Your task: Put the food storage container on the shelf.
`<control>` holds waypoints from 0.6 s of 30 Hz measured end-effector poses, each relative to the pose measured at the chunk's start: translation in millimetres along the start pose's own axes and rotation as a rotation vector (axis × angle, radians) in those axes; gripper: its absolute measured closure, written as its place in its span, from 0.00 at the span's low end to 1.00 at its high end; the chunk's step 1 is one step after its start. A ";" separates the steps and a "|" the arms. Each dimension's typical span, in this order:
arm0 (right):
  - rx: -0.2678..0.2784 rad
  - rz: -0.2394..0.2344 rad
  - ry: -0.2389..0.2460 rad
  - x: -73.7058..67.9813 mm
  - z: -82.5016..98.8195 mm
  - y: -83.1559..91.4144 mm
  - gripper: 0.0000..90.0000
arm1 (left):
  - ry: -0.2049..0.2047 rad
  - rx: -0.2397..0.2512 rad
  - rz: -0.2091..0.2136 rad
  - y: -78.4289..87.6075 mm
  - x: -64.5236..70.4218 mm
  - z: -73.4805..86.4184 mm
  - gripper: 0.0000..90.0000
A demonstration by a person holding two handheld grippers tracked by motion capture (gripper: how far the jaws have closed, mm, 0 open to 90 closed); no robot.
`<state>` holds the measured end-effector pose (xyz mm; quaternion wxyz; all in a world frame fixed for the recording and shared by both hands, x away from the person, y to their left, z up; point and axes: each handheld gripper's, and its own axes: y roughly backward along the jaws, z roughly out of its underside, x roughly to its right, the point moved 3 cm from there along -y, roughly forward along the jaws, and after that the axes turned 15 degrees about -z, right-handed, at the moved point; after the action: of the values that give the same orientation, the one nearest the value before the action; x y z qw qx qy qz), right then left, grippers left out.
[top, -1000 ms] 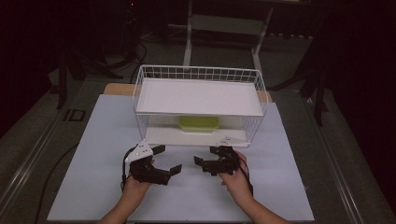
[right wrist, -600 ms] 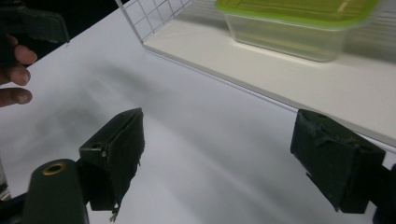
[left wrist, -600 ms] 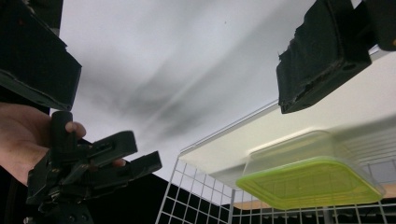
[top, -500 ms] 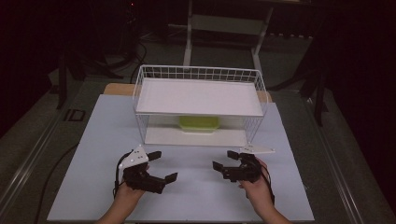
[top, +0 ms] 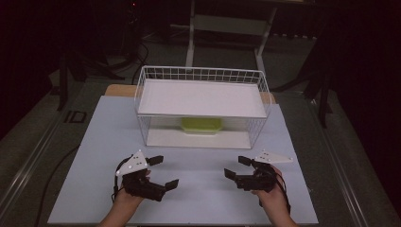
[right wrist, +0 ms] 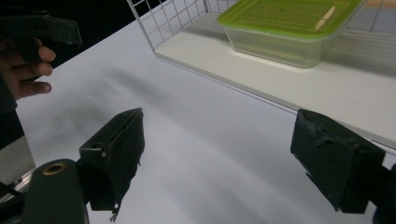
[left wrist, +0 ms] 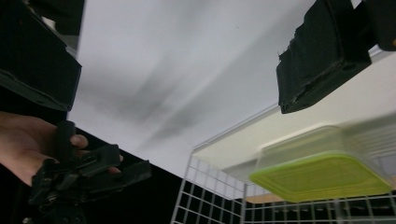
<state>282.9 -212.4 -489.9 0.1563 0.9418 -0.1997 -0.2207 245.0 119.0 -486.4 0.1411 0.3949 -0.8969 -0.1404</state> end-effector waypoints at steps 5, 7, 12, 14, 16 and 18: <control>0.013 -0.020 0.019 -5.8 1.7 12.1 0.20 | 0.006 0.008 0.043 10.2 -0.2 1.0 0.01; 0.014 -0.023 0.023 -7.0 2.6 16.4 0.20 | 0.005 0.008 0.051 14.7 -0.9 1.6 0.01; 0.034 -0.032 0.050 -10.5 2.5 28.1 0.20 | 0.018 0.038 0.084 26.4 -0.7 1.3 0.01; 0.039 -0.038 0.066 -12.9 2.5 32.7 0.20 | 0.005 0.046 0.101 30.0 0.1 1.9 0.01; 0.035 -0.046 0.081 -14.8 3.0 36.5 0.20 | -0.010 0.041 0.106 32.7 1.2 3.5 0.01; 0.031 -0.047 0.098 -15.8 4.1 40.4 0.20 | -0.033 0.039 0.096 35.0 2.6 5.5 0.01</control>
<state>255.5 -241.5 -472.4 0.1459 0.9582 -0.1732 -0.1748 217.9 140.5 -478.4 0.1251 0.3519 -0.9195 -0.1225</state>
